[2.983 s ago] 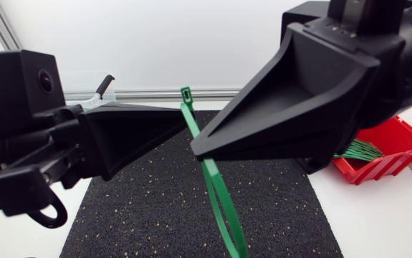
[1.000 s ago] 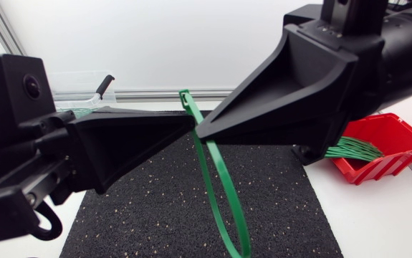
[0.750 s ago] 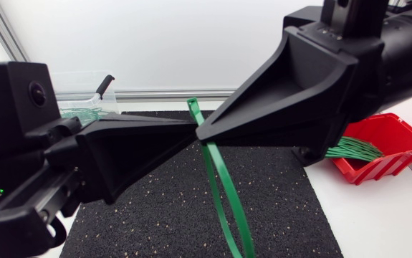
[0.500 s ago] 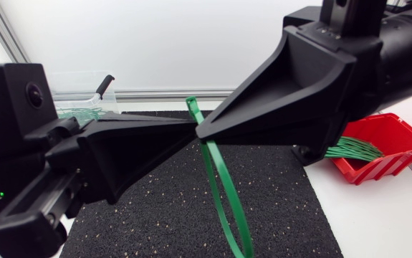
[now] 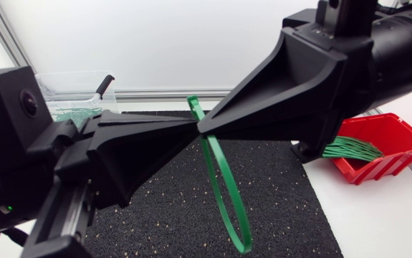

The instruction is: Take a green cable tie from the red box, thread the tail through the head to close it, then place it in the transparent bin on the left.

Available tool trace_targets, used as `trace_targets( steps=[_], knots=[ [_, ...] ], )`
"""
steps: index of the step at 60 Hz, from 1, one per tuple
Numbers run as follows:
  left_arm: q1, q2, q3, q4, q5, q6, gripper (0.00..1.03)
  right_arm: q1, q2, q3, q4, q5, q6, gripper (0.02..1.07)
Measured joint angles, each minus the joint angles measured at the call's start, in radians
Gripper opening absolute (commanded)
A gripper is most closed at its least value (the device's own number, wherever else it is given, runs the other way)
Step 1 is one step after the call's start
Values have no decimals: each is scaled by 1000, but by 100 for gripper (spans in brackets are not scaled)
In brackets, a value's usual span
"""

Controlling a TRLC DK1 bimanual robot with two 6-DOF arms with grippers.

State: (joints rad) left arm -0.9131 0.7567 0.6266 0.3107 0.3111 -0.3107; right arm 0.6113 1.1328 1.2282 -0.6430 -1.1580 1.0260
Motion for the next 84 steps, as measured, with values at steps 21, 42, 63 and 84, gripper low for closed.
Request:
trace_targets(
  steps=[21, 42, 63, 84],
  knots=[
    [-63, -25, -27, 4, -108, 149, 4, 0, 18, 0, -14, 1, 0, 8],
    [-130, -31, -43, 1, -167, 209, 4, -4, 45, 18, -46, -9, 3, 8],
    [-157, -31, -43, 0, -209, 264, 4, -11, 44, 21, -58, -3, 3, 22],
    [-122, -77, -45, -24, -180, 318, 4, -27, -30, 21, -64, 29, 3, 29]
  ],
)
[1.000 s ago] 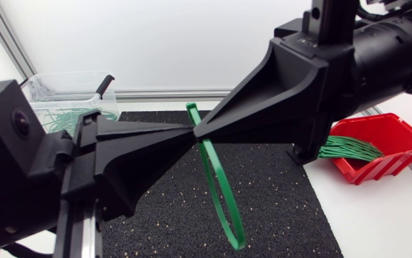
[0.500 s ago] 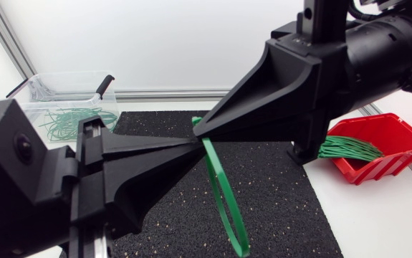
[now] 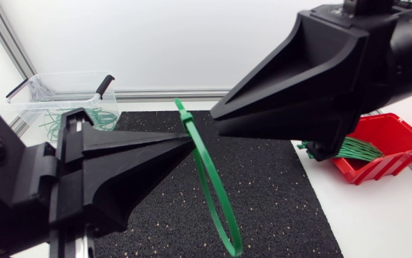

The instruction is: Take a green cable tie from the red box, thread the tail through the head to close it, then place it in the transparent bin on the left.

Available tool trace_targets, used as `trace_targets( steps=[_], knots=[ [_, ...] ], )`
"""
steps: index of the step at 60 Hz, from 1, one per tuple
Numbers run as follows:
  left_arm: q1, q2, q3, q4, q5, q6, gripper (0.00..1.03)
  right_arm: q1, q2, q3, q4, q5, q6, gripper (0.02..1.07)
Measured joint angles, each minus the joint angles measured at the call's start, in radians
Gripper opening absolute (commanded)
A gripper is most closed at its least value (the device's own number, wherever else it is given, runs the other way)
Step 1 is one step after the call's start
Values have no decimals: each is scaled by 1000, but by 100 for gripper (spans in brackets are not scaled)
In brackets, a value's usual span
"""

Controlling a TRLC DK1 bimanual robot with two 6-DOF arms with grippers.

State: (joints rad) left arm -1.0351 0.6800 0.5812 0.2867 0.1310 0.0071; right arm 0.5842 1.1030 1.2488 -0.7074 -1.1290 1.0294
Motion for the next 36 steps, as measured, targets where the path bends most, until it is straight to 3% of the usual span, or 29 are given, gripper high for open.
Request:
trace_targets(
  steps=[6, 14, 28, 36],
  knots=[
    [40, -2, -10, -8, 51, 24, 4, -12, -17, 0, 0, 0, -1, 29],
    [91, -2, -27, -25, 95, 64, 4, -23, -13, 0, 1, 1, -10, 41],
    [97, -6, -50, -51, 142, 180, 4, -40, 63, 2, 3, -5, -106, 41],
    [104, -6, -65, -64, 170, 260, 4, -80, 142, 39, -40, -57, -220, 41]
  ],
)
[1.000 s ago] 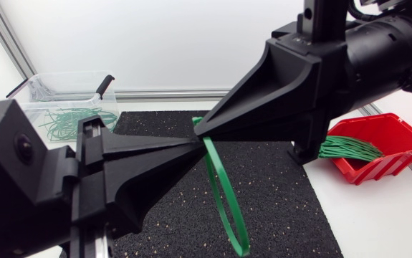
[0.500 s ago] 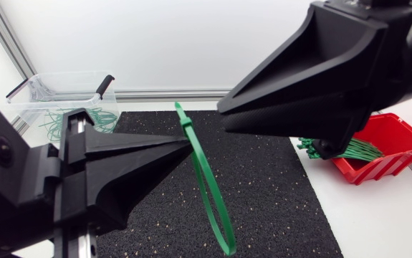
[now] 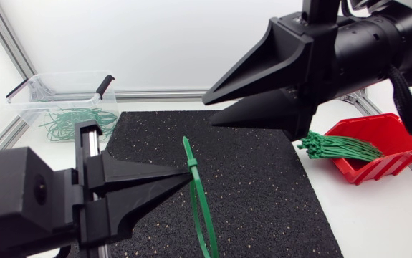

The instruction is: Take a green cable tie from the red box, thread the tail through the head to close it, then place it in the transparent bin on the left.

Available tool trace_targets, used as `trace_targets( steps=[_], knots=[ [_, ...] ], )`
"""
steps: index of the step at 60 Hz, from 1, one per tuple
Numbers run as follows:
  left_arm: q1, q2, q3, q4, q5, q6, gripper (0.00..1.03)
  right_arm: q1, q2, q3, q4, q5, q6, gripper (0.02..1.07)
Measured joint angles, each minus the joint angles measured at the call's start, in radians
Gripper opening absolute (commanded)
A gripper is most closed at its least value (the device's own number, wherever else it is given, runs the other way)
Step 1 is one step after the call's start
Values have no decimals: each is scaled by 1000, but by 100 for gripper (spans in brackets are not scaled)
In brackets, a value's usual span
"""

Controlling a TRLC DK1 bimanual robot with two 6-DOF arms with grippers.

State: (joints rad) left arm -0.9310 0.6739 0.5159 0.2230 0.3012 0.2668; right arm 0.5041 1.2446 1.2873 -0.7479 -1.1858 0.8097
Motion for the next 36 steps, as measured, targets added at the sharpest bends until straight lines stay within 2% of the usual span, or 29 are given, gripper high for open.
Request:
trace_targets(
  steps=[8, 19, 36],
  knots=[
    [35, 0, -1, -25, 54, 61, 4, -22, 74, 43, -80, -46, -159, 41],
    [92, 19, -1, -55, 120, 129, 4, -6, 124, 48, -125, -49, -342, 41],
    [100, 55, 13, -113, 140, 231, 4, 50, 163, 49, -138, -47, -517, 38]
  ],
)
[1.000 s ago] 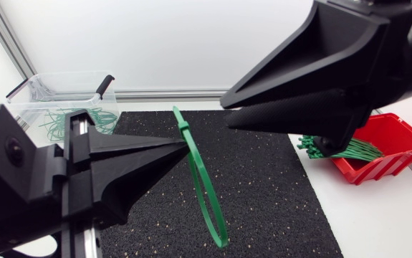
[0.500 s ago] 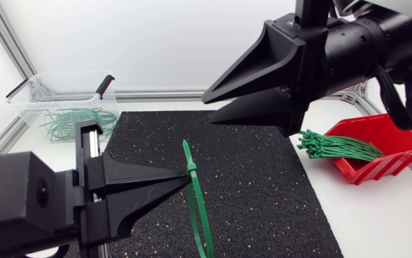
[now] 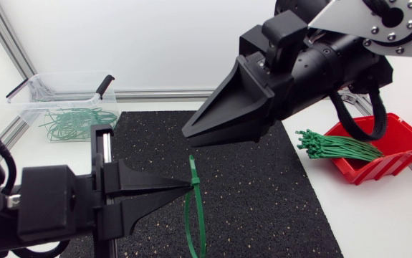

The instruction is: Take a green cable tie from the red box, thread the tail through the head to close it, then place it in the transparent bin on the left.

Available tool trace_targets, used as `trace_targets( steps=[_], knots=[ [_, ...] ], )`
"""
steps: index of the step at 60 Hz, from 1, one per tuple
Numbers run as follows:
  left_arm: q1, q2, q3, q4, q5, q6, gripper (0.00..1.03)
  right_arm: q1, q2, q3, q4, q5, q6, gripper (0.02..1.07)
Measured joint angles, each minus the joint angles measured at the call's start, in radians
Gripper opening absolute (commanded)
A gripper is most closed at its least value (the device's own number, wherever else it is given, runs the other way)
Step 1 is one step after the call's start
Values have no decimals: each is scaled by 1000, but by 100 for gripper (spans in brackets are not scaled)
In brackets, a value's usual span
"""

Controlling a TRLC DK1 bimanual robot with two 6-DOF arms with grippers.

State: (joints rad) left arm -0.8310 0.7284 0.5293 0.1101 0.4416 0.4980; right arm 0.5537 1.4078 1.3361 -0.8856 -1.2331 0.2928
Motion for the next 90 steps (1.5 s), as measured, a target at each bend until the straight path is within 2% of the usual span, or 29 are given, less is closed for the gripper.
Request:
trace_targets(
  steps=[5, 12, 19, 23, 26, 43, 73, 80, 90],
  knots=[
    [0, 5, 9, -2, 0, 24, 4, 1, 13, 0, -2, 2, -43, 28],
    [4, 6, 16, -8, 0, 61, 4, -5, 32, 0, -2, 3, -114, 28],
    [13, 20, 24, -13, 0, 83, 4, -13, 50, 0, -2, 3, -163, 29],
    [18, 25, 36, -26, 0, 89, 3, -14, 52, 0, -2, 4, -184, 42],
    [19, 26, 45, -36, 0, 92, 3, -12, 51, 0, -2, 3, -196, 45],
    [29, 32, 100, -62, 0, 106, 4, -8, 37, -3, -2, 3, -220, 45],
    [47, 32, 102, -77, 0, 104, 4, -2, -20, -29, -2, 3, -227, 46],
    [80, 32, 102, -76, 2, 69, 4, -42, -20, -29, 7, 7, -227, 46],
    [213, 36, 137, -70, 107, -39, 4, -114, -20, -44, 42, 50, -254, 46]
  ],
)
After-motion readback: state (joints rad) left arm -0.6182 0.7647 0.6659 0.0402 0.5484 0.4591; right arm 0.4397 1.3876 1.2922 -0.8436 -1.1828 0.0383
